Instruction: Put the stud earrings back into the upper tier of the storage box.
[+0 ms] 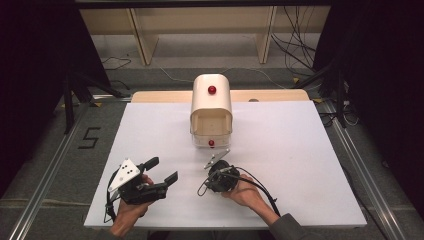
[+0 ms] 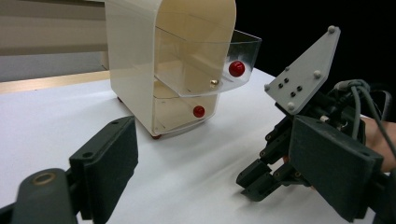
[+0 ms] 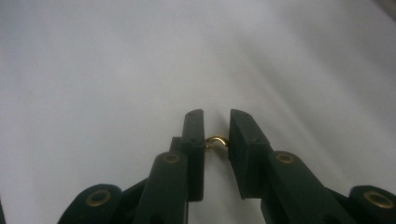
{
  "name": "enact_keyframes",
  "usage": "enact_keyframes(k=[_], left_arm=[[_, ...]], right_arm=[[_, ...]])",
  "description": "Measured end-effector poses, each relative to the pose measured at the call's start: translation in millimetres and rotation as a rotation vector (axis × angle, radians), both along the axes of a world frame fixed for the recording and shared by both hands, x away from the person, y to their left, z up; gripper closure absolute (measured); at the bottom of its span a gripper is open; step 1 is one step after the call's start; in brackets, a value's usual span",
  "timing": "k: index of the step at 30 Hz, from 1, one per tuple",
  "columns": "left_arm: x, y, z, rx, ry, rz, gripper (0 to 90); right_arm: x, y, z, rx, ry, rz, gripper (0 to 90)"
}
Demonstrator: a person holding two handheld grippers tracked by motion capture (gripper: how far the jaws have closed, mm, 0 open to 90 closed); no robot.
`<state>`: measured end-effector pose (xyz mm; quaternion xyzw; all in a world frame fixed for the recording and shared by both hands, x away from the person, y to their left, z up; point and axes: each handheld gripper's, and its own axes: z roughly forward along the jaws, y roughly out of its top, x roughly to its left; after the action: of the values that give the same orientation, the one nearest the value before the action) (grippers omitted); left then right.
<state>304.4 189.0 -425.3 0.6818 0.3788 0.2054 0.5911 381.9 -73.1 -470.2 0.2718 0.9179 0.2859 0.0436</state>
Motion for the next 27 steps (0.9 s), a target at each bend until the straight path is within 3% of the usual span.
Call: enact_keyframes(k=[27], left_arm=[[0.0,0.1,-0.4,0.003,0.001,0.000,15.2]], right_arm=[[-0.9,-15.6,58.4,0.172,-0.086,0.000,76.7]])
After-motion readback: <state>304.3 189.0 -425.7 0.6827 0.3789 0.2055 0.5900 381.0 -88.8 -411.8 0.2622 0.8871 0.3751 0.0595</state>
